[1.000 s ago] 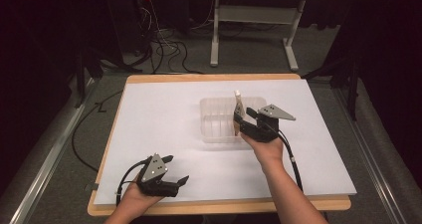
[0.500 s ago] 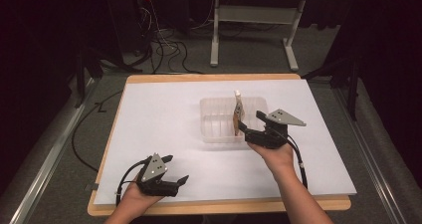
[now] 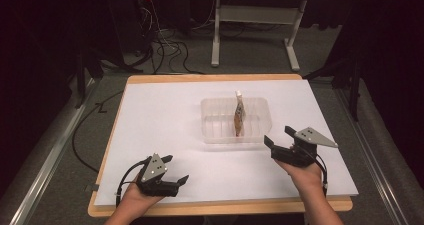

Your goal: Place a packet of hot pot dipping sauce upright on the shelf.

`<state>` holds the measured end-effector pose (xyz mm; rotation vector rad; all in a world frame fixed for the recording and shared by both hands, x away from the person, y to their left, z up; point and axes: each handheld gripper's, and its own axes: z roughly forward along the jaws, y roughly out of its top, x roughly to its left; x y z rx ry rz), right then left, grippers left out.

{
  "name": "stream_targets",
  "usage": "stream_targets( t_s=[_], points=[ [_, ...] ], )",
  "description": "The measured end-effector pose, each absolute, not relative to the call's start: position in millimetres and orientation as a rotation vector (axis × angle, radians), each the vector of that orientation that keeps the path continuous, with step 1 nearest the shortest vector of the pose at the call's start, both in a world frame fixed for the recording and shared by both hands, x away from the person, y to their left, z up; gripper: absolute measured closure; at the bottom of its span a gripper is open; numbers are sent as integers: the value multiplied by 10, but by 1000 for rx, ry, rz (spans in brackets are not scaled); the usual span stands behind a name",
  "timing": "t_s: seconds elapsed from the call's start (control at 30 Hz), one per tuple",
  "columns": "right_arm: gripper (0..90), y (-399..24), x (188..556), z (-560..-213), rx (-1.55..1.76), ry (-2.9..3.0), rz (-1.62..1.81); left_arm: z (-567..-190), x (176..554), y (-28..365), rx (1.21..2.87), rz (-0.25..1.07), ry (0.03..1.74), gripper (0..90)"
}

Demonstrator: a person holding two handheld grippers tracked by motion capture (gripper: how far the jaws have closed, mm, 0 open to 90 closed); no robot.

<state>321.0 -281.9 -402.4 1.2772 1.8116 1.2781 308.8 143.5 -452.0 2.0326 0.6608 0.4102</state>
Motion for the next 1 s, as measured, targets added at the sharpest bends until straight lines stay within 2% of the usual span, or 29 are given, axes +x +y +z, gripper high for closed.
stream_targets(
  t_s=[0.3,0.5,1.0],
  points=[
    [161,-3175,2814,-4384,1342,1801,1232,-4552,3113,1409,2044,412,672,166],
    [173,-3176,2928,-4545,1360,1860,1188,-4563,3113,1367,2054,409,666,166],
    [200,-3215,2947,-4540,1387,1846,1203,-4557,3108,1383,2050,411,668,165]
  ],
)
